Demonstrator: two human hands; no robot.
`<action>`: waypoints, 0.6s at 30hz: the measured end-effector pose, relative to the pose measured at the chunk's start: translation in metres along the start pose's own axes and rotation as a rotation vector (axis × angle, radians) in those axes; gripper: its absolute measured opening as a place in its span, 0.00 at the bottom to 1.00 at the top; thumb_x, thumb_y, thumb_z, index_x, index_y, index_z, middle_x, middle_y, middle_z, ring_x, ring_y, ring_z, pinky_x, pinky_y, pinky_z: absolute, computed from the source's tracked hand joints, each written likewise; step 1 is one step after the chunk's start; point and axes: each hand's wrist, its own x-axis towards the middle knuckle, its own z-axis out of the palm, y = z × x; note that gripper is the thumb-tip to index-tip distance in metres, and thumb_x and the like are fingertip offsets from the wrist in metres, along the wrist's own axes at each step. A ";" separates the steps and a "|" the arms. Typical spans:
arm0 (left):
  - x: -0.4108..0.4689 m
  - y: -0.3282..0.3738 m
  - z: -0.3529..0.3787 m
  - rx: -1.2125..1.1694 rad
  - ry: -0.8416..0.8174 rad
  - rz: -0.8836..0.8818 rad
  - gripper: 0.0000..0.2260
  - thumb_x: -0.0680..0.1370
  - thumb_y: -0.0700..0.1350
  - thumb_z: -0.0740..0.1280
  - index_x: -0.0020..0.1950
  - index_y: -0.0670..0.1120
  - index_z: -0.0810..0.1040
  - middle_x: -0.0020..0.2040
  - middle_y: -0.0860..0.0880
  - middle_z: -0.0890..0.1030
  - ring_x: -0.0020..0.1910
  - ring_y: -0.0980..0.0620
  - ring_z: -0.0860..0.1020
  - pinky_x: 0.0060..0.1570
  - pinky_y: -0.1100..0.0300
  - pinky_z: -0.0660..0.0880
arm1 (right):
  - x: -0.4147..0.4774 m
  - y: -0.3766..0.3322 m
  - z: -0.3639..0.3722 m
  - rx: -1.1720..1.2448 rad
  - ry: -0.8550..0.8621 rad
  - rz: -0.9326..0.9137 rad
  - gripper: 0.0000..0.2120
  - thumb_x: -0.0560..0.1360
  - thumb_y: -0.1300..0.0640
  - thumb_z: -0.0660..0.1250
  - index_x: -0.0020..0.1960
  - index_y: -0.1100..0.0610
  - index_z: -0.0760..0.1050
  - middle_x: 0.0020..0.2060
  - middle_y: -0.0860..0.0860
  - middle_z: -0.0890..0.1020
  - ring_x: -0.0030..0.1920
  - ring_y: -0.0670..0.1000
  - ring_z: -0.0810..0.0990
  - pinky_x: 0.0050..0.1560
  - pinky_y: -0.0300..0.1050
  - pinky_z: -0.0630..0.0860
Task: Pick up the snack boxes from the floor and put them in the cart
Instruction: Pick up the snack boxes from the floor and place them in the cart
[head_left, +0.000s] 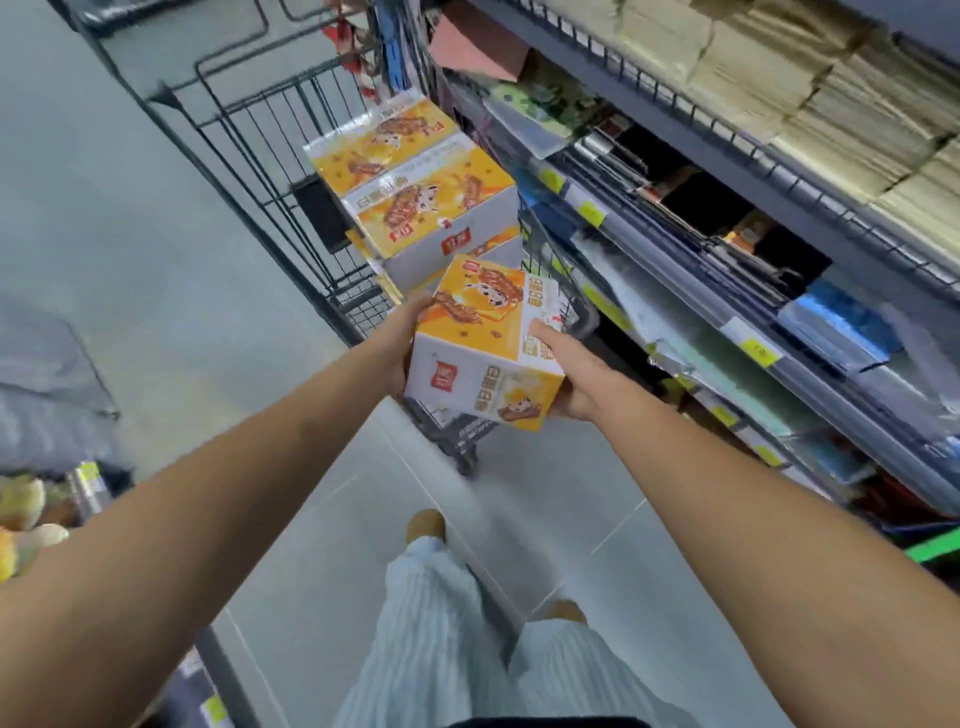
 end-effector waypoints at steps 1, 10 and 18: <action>0.007 0.002 -0.005 -0.003 -0.007 -0.001 0.22 0.78 0.59 0.58 0.34 0.48 0.80 0.31 0.46 0.82 0.35 0.47 0.80 0.42 0.55 0.75 | 0.006 -0.002 0.005 0.019 0.018 0.008 0.17 0.76 0.39 0.63 0.55 0.50 0.78 0.53 0.54 0.84 0.52 0.56 0.83 0.52 0.55 0.79; 0.071 0.042 -0.040 0.215 -0.062 -0.167 0.01 0.81 0.52 0.58 0.51 0.57 0.66 0.56 0.48 0.76 0.60 0.49 0.75 0.62 0.54 0.70 | 0.077 -0.009 0.053 0.279 0.228 0.133 0.29 0.71 0.35 0.67 0.60 0.56 0.74 0.62 0.57 0.79 0.61 0.59 0.80 0.54 0.68 0.76; 0.127 0.043 -0.045 0.210 -0.100 -0.219 0.15 0.77 0.52 0.67 0.56 0.42 0.75 0.50 0.43 0.81 0.48 0.47 0.77 0.36 0.57 0.77 | 0.116 0.003 0.066 0.296 0.308 0.097 0.29 0.71 0.44 0.71 0.66 0.58 0.68 0.42 0.57 0.76 0.29 0.52 0.71 0.35 0.48 0.75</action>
